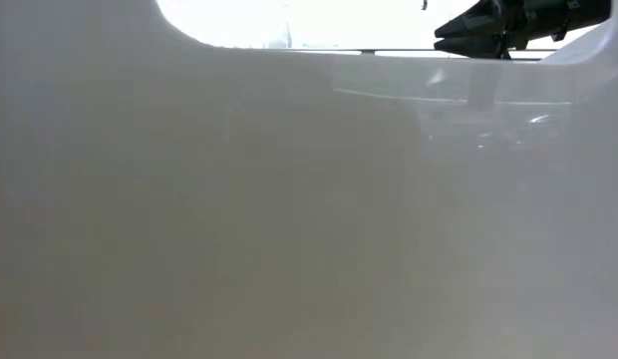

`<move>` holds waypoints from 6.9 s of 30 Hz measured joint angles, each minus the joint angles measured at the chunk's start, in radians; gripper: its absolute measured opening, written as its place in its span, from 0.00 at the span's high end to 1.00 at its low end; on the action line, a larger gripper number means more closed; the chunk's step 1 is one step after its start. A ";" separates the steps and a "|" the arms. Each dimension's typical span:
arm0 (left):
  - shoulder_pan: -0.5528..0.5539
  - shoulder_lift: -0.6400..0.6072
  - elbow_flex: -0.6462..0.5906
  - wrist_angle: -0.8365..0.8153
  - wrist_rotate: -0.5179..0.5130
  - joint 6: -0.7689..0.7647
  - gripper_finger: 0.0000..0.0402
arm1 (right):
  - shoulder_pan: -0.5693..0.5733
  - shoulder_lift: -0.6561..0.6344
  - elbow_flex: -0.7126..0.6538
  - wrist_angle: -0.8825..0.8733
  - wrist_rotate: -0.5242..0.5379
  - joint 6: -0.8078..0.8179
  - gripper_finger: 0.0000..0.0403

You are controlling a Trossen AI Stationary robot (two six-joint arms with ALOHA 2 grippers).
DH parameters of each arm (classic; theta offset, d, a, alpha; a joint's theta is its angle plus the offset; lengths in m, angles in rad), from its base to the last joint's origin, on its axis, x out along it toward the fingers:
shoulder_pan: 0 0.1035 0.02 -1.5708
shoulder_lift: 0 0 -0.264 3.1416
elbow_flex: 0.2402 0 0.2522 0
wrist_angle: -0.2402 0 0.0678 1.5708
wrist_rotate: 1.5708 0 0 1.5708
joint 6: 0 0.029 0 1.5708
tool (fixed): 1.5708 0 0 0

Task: Pick & Place Paint Supplies
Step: Put the green scissors into the yellow bin

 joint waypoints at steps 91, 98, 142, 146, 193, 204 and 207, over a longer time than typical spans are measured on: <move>0.071 0.108 -0.133 0.641 0.030 0.452 0.99 | 0.000 0.000 0.000 0.000 0.000 0.000 0.77; 0.071 0.076 -0.135 0.645 0.063 0.428 1.00 | 0.000 0.000 0.000 0.000 0.000 0.000 0.77; -0.633 -0.024 0.357 -0.044 0.217 0.098 1.00 | 0.000 0.000 0.000 0.000 0.000 0.000 0.77; -0.810 0.029 0.361 -0.016 0.184 -0.125 1.00 | 0.000 0.000 0.000 0.000 0.000 0.000 0.77; -0.938 0.115 0.327 0.019 0.070 0.301 0.73 | 0.000 0.000 0.000 0.000 0.000 0.000 0.77; -0.937 0.115 0.292 0.065 0.073 0.613 0.61 | 0.000 0.000 0.000 0.000 0.000 0.000 0.77; -0.938 0.114 0.299 0.083 0.073 0.727 0.61 | 0.000 0.000 0.000 0.000 0.000 0.000 0.77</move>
